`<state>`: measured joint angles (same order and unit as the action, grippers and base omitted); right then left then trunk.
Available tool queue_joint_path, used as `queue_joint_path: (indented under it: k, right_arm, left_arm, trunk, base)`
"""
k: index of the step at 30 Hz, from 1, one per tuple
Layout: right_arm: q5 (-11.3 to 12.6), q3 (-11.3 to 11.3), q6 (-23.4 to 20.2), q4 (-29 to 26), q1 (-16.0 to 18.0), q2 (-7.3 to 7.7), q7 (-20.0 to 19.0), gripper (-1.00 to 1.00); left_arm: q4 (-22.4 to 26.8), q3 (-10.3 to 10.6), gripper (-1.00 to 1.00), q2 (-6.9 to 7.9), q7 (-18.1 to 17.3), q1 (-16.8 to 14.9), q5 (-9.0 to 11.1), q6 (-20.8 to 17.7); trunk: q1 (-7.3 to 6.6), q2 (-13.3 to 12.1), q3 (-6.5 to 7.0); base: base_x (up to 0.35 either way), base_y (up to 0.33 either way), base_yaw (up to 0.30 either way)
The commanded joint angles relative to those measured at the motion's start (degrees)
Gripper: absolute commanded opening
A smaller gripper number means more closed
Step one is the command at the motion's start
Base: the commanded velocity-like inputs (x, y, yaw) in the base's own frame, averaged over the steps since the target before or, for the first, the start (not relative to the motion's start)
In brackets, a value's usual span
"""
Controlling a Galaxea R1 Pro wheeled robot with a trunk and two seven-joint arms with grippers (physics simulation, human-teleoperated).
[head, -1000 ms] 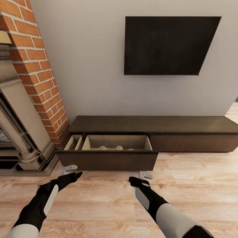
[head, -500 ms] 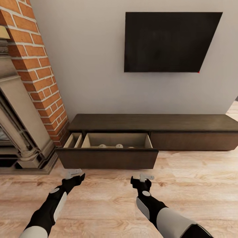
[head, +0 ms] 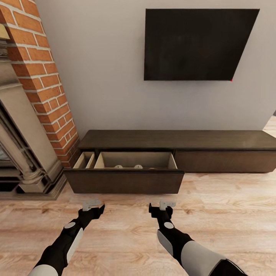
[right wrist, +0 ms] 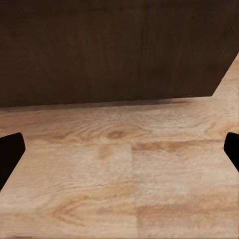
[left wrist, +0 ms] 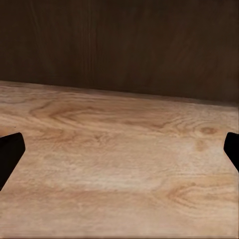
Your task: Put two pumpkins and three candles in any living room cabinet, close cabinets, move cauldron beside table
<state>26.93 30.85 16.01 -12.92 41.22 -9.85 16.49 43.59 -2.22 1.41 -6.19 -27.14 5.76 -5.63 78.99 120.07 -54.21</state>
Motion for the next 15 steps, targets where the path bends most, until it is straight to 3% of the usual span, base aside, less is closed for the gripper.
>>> queue_joint_path:
  k: [1, 10, 15]
  right_arm:
    - [0.1, 0.3, 0.0, 0.0, 0.0, 0.1, -0.3, 1.0]
    - [0.2, 0.9, 0.2, 0.0, 0.0, -0.15, -0.8, 1.0]
    - [0.2, 0.8, 0.2, 0.0, 0.0, -0.15, -0.8, 1.0]
  left_arm:
    - [-0.3, 0.0, 1.0, 0.0, -0.1, 0.2, 0.0, 0.3]
    - [-0.7, 0.1, 1.0, 0.08, -0.3, 2.9, 0.0, 6.0]
    - [-0.8, 0.1, 1.0, 0.08, -0.3, 3.4, 0.0, 6.9]
  trunk:
    - [0.23, 0.4, -0.18]
    - [2.2, 4.0, -1.8]
    - [3.3, 6.0, -2.7]
  base:
    - [0.0, 0.0, 0.0]
    - [0.0, 0.0, 0.0]
    - [0.0, 0.0, 0.0]
